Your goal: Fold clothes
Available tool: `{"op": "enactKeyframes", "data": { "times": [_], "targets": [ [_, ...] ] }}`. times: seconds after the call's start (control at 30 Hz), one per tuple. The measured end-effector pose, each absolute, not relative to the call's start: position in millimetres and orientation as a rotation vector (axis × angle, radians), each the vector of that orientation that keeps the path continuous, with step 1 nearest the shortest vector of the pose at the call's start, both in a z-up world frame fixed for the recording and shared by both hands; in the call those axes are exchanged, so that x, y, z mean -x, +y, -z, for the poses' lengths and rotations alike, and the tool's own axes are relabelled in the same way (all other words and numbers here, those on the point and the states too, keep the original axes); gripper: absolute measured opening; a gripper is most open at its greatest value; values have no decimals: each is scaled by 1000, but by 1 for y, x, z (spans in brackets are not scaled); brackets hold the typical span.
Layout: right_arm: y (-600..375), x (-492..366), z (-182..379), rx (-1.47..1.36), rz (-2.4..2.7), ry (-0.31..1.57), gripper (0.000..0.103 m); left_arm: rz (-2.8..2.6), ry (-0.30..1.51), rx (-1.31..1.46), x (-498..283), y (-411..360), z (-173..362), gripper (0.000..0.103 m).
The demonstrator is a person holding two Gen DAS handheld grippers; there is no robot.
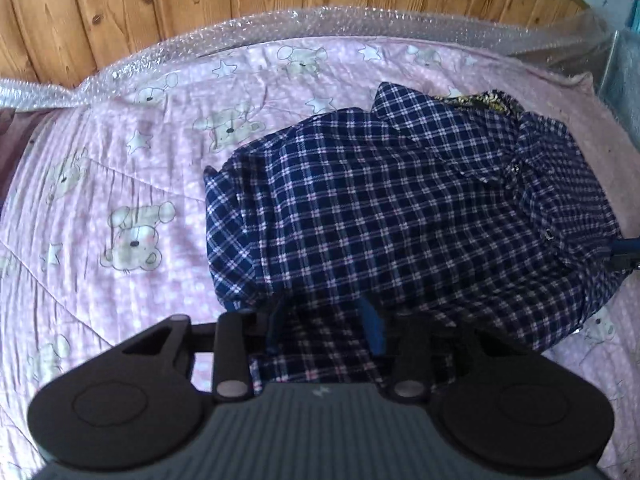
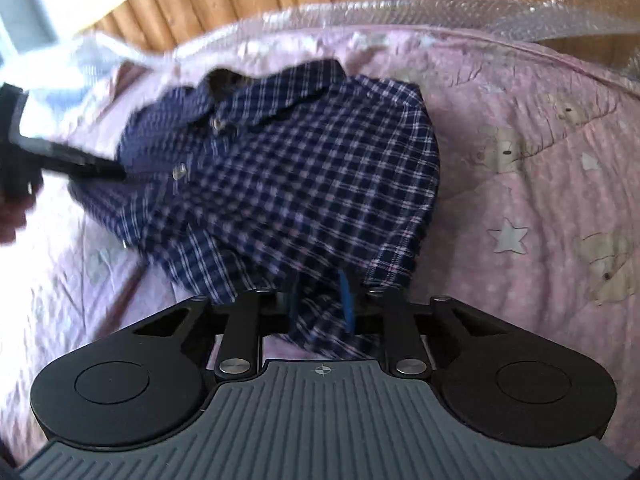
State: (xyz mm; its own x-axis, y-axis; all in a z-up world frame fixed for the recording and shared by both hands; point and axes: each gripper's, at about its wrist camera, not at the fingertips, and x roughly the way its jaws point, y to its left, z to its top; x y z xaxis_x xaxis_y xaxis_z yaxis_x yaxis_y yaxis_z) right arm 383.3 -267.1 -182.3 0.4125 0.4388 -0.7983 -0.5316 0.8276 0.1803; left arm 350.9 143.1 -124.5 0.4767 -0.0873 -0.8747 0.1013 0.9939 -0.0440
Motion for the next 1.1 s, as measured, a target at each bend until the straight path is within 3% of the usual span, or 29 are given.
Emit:
{"op": "enactKeyframes", "data": {
  "times": [0.13, 0.17, 0.2, 0.27, 0.33, 0.37, 0.73, 1.1],
  "targets": [
    [-267, -393, 173, 81, -620, 1023, 23, 63, 1109, -4, -349, 135, 112, 48],
    [-268, -395, 172, 50, -602, 1041, 27, 53, 1111, 25, -344, 130, 100, 59],
    [-266, -396, 169, 48, -553, 1063, 30, 44, 1112, 55, -339, 125, 89, 78],
    [-256, -386, 150, 98, -452, 1059, 60, 65, 1078, 114, -323, 111, 64, 103],
    [-245, -371, 125, 111, -385, 1023, 84, 88, 1052, 153, -308, 92, 42, 103],
    [-239, -364, 114, 106, -362, 1010, 90, 94, 1048, 160, -301, 80, 34, 103],
    [-230, -269, 64, 49, -173, 941, 90, 102, 997, 119, -236, -1, -9, 103],
    [-232, -181, 53, 42, -135, 947, 91, 11, 1024, 98, -164, -30, -21, 103]
  ]
}}
